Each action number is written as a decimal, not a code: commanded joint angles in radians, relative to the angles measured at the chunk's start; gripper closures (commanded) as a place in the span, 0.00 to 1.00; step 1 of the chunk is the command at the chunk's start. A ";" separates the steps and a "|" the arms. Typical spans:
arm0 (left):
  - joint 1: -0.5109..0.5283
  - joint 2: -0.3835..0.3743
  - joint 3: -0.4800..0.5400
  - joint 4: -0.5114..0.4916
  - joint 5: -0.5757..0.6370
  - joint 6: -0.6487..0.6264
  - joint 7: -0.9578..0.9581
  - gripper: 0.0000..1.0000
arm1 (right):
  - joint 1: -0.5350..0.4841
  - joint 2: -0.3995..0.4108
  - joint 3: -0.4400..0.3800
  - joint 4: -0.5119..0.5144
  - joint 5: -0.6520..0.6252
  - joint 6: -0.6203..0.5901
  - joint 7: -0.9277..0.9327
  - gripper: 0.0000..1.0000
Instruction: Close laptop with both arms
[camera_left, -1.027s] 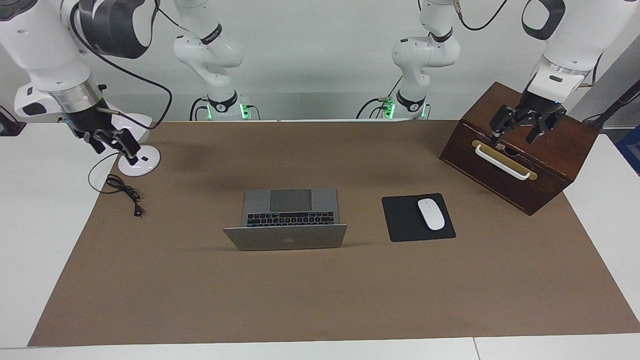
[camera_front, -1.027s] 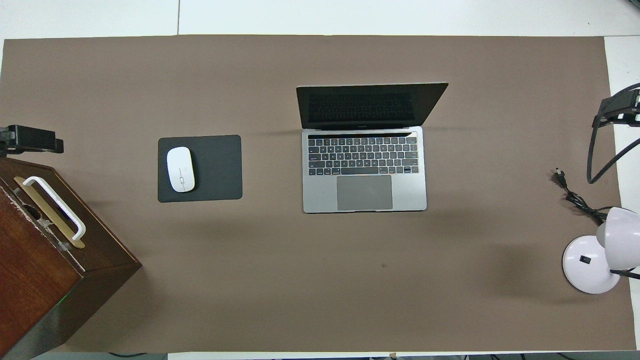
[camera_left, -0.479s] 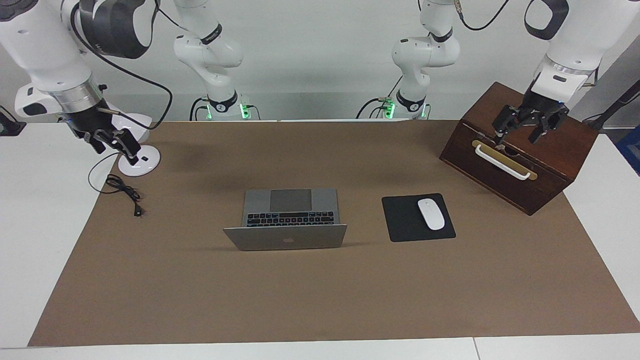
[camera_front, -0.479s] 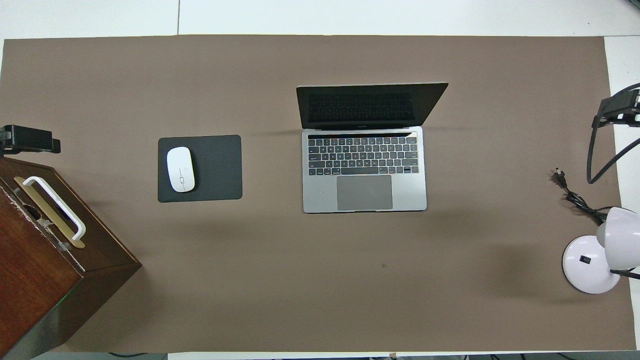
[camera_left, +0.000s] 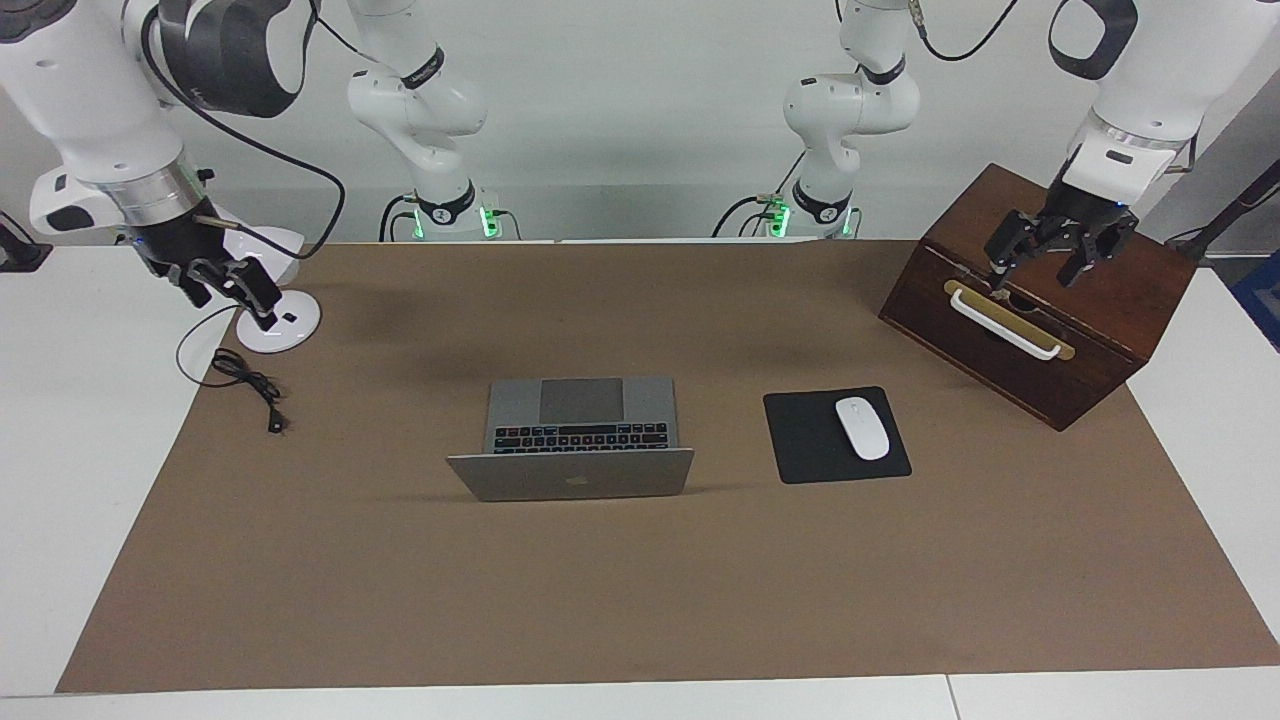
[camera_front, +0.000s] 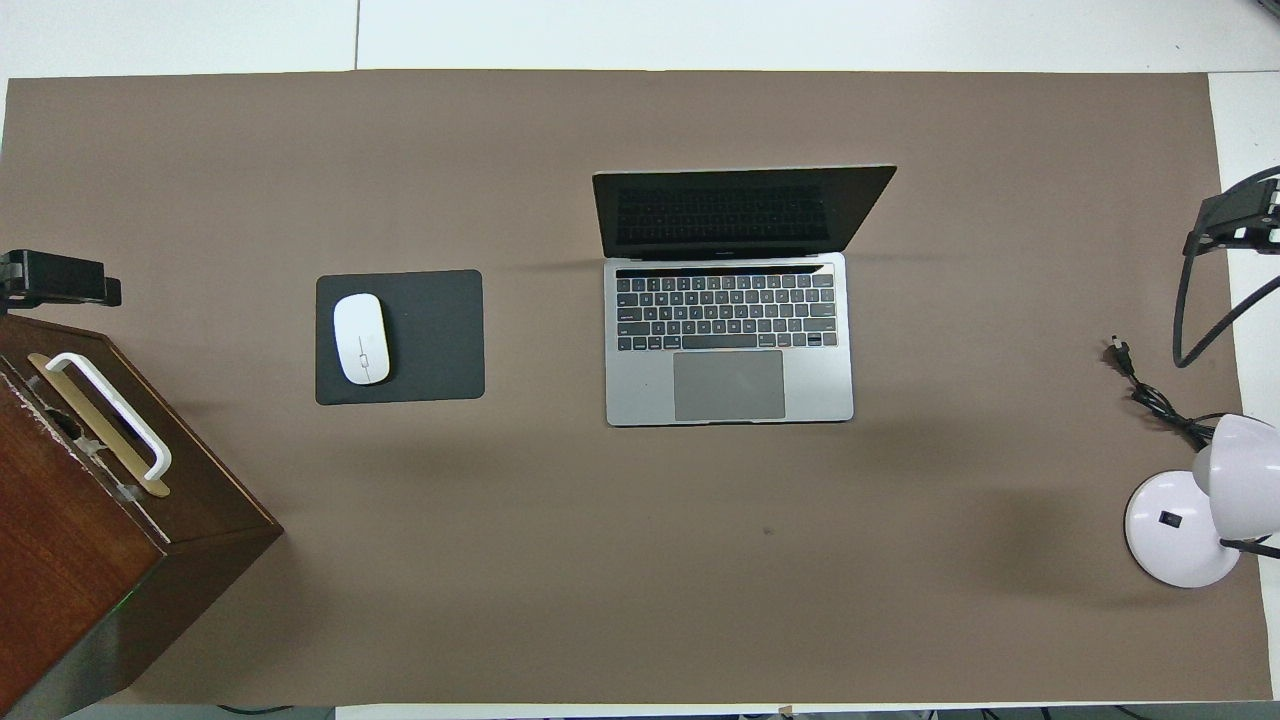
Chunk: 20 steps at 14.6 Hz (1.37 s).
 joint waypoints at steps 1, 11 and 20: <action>-0.003 -0.011 -0.001 0.001 0.017 -0.006 -0.015 0.00 | -0.007 -0.015 0.005 -0.019 -0.006 0.006 -0.017 0.00; 0.027 -0.031 0.002 -0.043 0.017 0.060 -0.018 1.00 | -0.007 -0.015 0.007 -0.019 -0.006 0.006 -0.017 0.00; 0.020 -0.023 0.002 -0.049 0.017 0.137 -0.151 1.00 | -0.006 -0.015 0.007 -0.019 -0.006 0.006 -0.017 0.00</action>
